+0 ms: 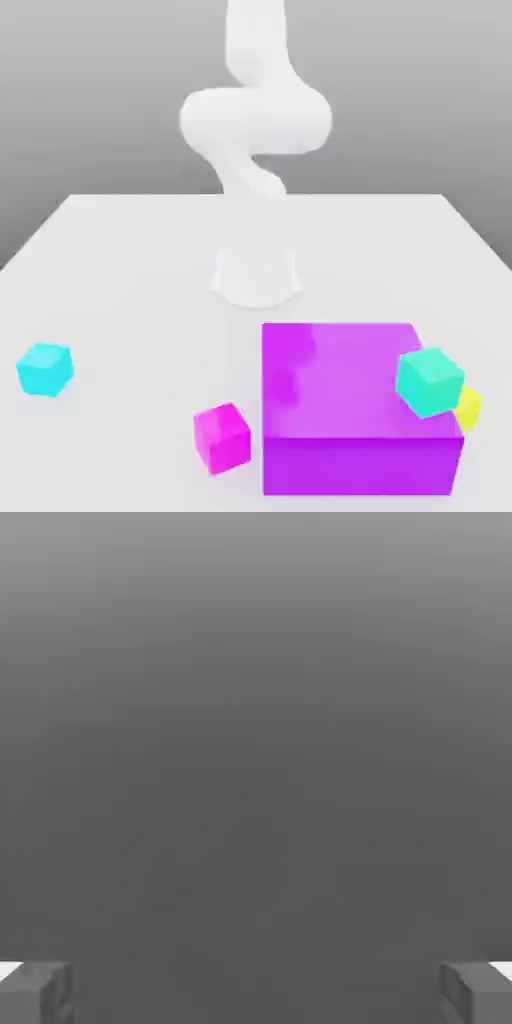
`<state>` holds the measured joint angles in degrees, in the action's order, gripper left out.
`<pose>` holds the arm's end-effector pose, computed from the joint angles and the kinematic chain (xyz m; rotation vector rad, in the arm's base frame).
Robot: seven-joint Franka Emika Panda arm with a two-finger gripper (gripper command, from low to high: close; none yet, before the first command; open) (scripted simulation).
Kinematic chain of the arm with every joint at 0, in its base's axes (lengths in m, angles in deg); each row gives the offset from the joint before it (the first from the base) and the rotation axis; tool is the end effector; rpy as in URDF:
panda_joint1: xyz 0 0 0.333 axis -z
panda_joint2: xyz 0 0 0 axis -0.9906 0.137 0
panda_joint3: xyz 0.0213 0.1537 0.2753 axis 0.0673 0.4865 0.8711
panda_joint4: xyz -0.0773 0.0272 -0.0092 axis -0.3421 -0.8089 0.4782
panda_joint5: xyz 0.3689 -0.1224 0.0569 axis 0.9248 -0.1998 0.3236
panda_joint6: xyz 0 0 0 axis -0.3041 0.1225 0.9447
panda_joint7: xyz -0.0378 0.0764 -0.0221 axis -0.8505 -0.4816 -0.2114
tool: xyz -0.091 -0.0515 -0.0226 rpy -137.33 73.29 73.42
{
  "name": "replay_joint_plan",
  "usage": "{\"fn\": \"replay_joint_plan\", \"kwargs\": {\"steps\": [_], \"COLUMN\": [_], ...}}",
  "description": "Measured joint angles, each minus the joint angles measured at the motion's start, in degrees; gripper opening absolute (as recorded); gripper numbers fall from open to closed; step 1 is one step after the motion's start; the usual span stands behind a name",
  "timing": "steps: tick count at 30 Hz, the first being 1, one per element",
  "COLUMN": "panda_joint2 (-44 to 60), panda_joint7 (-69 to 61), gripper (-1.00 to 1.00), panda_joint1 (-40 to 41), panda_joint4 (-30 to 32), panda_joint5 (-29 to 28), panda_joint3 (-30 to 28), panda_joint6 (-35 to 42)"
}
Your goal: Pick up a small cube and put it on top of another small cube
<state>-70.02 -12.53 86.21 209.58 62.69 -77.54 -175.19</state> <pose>0.3803 -0.0336 0.6647 -2.3866 1.2653 -0.9317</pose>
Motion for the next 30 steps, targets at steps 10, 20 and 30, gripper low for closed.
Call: {"fn": "replay_joint_plan", "kwargs": {"steps": [10,20,30], "panda_joint2": [21.1,41.9,59.9], "panda_joint7": [21.5,39.9,37.6], "gripper": [0.00,0.00,-1.00], "panda_joint1": [15.0,28.1,35.6], "panda_joint4": [8.4,16.7,16.5], "panda_joint5": [-0.8,2.2,12.6], "panda_joint3": [-4.8,-12.4,-6.4], "panda_joint6": [-11.1,-22.1,-34.7]}}
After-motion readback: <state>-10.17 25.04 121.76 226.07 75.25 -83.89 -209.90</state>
